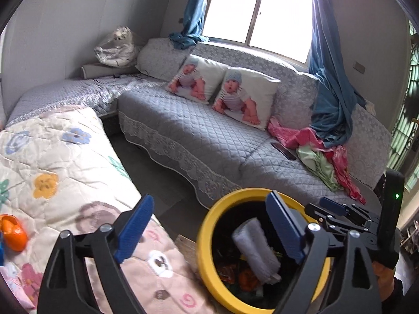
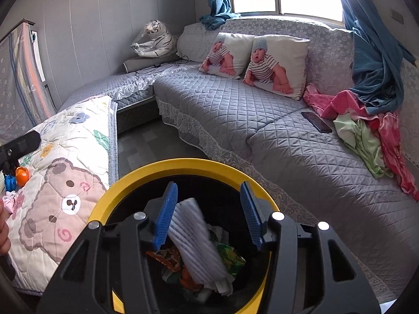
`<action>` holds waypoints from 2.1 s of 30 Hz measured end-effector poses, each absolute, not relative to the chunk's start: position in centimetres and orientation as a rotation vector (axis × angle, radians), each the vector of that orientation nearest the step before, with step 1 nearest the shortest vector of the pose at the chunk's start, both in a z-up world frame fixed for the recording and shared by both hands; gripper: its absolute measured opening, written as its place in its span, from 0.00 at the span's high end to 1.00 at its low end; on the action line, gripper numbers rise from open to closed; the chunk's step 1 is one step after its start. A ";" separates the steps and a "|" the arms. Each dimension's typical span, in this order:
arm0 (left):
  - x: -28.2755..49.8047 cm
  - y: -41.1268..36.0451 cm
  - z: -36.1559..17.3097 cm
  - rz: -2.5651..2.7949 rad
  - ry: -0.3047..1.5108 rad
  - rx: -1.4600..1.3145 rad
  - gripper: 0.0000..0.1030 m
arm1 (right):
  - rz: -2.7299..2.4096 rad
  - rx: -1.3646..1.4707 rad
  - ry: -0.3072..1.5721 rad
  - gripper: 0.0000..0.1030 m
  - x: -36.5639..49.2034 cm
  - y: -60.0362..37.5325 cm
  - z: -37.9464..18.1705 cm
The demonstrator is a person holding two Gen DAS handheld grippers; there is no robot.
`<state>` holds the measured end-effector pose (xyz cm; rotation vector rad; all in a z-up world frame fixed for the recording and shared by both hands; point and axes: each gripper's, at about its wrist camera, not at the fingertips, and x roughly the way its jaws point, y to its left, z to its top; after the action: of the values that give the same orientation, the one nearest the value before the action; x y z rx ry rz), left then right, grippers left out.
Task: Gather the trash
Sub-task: 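Open both tools to drop the foam net and orange peel into the bin, then move both open tools back over the black bag and blue glove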
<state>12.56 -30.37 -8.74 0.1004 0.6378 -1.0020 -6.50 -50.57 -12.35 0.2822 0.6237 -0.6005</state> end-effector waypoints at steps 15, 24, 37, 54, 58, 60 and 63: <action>21.7 -16.2 -5.1 -0.630 0.543 0.043 0.12 | -0.313 0.206 0.565 0.48 0.0 -43.2 -10.0; 25.1 -7.2 -6.1 -0.428 0.555 0.043 0.12 | -0.015 0.122 0.585 0.48 8.0 -34.7 -8.9; 29.1 -3.1 -8.8 -0.341 0.640 0.012 0.12 | 0.263 -0.013 0.691 0.49 17.3 -25.2 -10.7; 33.4 -2.8 -11.3 -0.312 0.752 0.003 0.22 | 0.325 -0.062 0.851 0.49 23.7 -22.1 -14.1; 34.3 -2.4 -11.1 -0.316 0.771 -0.034 0.24 | 0.359 -0.045 0.876 0.49 24.4 -21.7 -14.1; 34.8 -2.0 -11.1 -0.312 0.780 -0.046 0.27 | 0.362 -0.055 0.886 0.49 24.9 -21.3 -14.2; 35.6 -1.5 -11.2 -0.310 0.797 -0.069 0.34 | 0.378 -0.041 0.909 0.49 25.5 -21.0 -14.5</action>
<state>35.59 -1.51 -11.18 -0.0694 0.7970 -0.3098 25.50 -21.02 -14.48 -0.0408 0.9094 0.3778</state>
